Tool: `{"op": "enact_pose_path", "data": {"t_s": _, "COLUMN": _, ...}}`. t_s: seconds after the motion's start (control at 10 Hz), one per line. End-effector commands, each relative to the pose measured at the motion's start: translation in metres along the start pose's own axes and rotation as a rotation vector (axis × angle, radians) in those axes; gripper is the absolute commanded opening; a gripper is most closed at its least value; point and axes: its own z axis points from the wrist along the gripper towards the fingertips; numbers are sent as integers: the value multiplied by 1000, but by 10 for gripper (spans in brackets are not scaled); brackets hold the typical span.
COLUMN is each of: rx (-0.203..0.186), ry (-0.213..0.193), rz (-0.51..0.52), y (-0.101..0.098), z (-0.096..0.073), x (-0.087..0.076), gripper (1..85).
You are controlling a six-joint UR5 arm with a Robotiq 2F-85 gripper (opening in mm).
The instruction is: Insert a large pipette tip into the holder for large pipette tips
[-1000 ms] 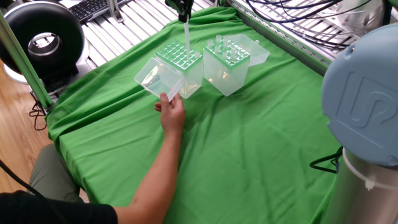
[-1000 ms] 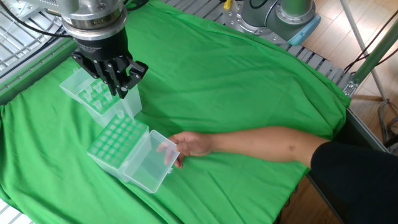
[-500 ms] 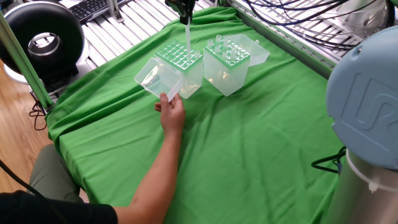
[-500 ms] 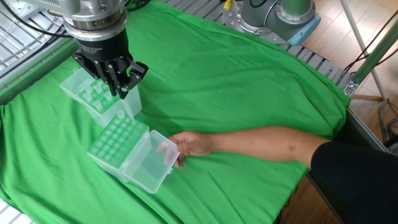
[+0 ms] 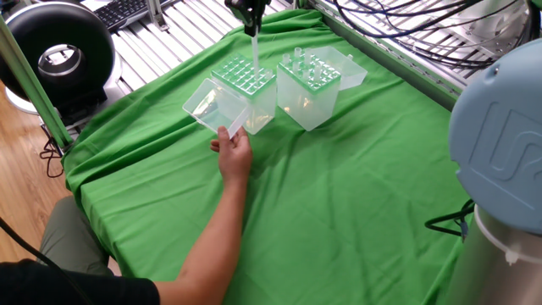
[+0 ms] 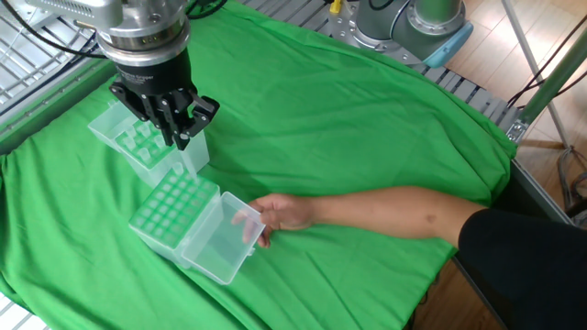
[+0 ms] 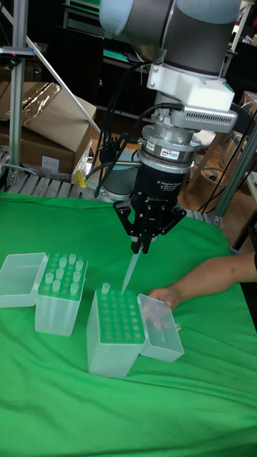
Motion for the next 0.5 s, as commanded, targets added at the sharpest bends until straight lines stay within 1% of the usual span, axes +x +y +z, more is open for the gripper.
{"op": "enact_pose_path", "data": {"t_s": 0.0, "rx": -6, "ry": -24, "rz": -11, "y": -2, "z": 8, "x": -6, "gripper": 10}}
{"op": "enact_pose_path", "data": {"t_s": 0.2, "rx": 4, "ry": -49, "rz": -27, "y": -8, "z": 20, "x": -11, "gripper": 10}}
{"op": "enact_pose_path", "data": {"t_s": 0.3, "rx": -2, "ry": -40, "rz": -36, "y": -8, "z": 25, "x": -8, "gripper": 23}}
{"op": "enact_pose_path", "data": {"t_s": 0.4, "rx": -26, "ry": -26, "rz": -43, "y": -1, "z": 26, "x": -5, "gripper": 137}}
